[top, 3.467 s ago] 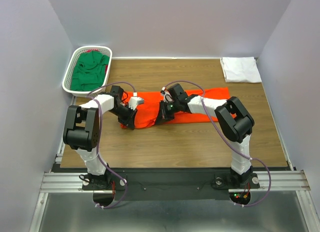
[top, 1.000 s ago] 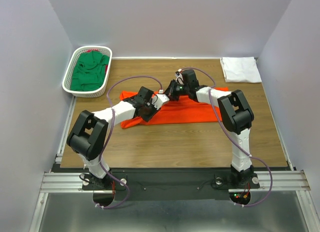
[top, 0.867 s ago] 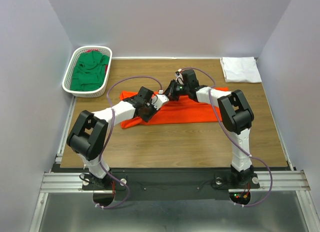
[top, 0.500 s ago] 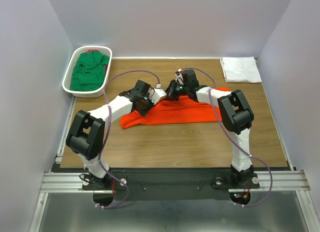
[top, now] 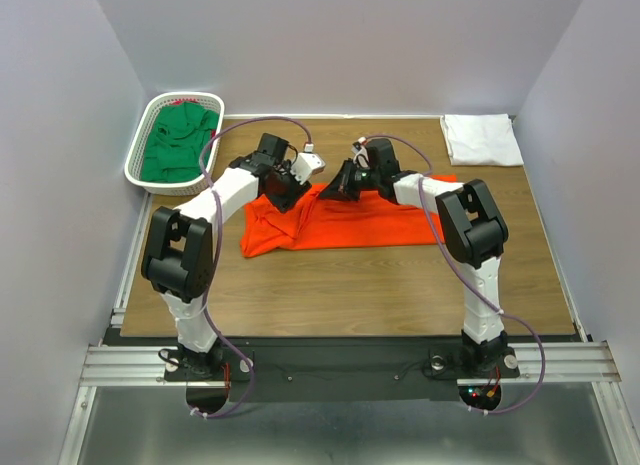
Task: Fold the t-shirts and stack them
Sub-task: Fold the tshirt
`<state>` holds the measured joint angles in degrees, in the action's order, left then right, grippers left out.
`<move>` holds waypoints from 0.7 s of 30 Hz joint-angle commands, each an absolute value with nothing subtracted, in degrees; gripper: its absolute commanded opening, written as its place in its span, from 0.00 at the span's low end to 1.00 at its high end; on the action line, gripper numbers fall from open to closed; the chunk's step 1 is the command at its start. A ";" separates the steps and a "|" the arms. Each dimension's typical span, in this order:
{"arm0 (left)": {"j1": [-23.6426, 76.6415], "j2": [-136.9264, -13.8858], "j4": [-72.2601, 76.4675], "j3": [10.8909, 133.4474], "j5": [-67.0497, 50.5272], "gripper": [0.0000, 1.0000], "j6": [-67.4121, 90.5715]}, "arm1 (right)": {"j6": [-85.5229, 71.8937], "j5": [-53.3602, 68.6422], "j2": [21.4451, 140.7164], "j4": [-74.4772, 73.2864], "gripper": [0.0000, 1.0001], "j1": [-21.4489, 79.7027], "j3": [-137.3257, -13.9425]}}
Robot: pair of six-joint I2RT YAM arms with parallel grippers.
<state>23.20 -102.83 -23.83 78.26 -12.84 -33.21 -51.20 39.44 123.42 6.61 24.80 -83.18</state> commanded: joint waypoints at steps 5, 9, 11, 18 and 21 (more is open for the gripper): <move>24.25 -94.49 -26.02 70.76 -23.56 0.65 -29.98 | -51.15 40.17 124.19 10.02 0.01 24.17 -82.88; 26.27 -93.07 -24.00 67.15 -22.50 0.66 -28.30 | -51.33 40.34 124.71 10.28 0.01 24.17 -82.97; 26.80 -93.34 -23.73 66.54 -22.50 0.66 -27.86 | -51.50 40.43 124.63 10.37 0.01 24.17 -82.88; 28.56 -95.00 -21.01 65.39 -20.31 0.63 -25.75 | -51.94 40.52 124.80 10.81 0.01 24.17 -82.79; 29.09 -96.32 -20.66 65.83 -18.29 0.60 -25.66 | -51.77 40.61 124.80 10.90 0.01 24.17 -82.44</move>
<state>28.53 -95.59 -22.70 65.58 -20.18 -26.87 -51.31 39.72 124.22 7.33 24.43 -83.02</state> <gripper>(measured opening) 0.617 0.012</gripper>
